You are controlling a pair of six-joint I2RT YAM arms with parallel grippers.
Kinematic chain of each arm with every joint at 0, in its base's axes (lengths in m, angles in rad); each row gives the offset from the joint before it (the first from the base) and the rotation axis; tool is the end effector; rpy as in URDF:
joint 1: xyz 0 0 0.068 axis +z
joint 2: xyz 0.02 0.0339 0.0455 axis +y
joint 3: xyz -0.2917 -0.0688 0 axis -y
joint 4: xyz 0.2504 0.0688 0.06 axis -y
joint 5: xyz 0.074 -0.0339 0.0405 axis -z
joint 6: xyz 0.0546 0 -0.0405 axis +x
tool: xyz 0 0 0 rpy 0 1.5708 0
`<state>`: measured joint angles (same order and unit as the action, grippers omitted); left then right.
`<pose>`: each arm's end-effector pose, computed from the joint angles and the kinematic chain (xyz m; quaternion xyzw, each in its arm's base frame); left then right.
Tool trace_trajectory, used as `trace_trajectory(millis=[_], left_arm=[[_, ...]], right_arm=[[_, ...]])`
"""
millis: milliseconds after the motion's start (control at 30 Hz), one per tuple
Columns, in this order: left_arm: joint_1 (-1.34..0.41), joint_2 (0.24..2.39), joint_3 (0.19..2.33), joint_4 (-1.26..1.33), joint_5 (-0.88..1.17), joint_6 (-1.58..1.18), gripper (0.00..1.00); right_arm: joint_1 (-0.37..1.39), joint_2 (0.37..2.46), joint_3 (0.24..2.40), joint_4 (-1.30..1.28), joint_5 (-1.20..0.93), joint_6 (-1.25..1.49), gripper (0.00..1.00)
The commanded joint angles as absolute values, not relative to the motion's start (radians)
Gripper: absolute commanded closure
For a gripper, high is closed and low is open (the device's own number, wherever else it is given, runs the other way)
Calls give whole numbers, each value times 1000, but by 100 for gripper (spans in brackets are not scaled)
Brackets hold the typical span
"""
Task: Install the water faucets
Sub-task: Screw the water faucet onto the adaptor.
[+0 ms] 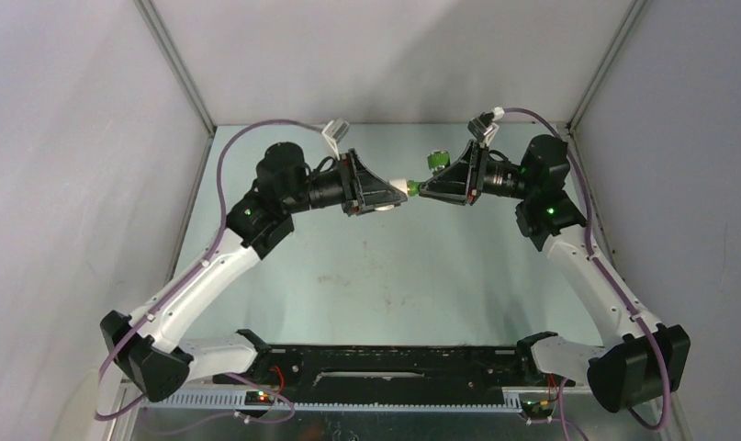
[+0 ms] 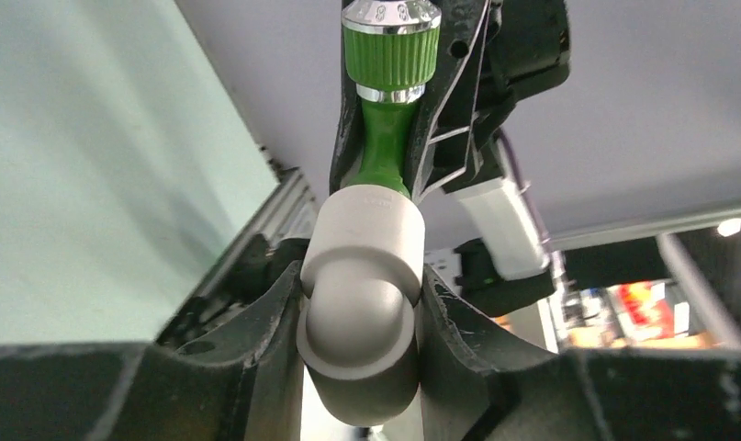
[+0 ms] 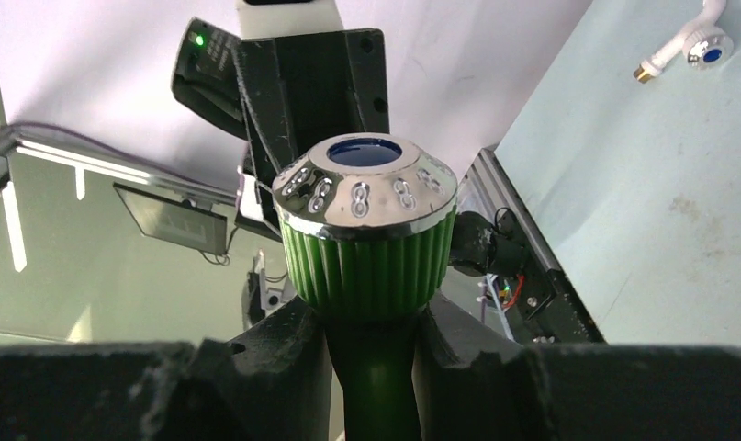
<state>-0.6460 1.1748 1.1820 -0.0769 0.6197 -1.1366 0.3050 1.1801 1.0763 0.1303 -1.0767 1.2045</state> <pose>0.2010 -0.1912 0.4362 0.0326 0.7261 -0.6454 0.2347 0.2374 0.1251 0.4196 -0.0704 0.6991 0.6820 0.2030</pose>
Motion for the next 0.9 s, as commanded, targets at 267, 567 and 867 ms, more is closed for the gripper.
trace_trajectory(millis=[267,567,867], left_arm=[[-728,1085,1340,-275,570,25,100],[-997,996,1374,-448,125,937,100],[-1249,1001,1218,-219,-430,1567,100]], right_arm=[[380,1186,1094,102,-1080,1252,100],[412,1202,1094,91,-1073,1262,100],[428,1210,1093,92,-1066,1264,100]])
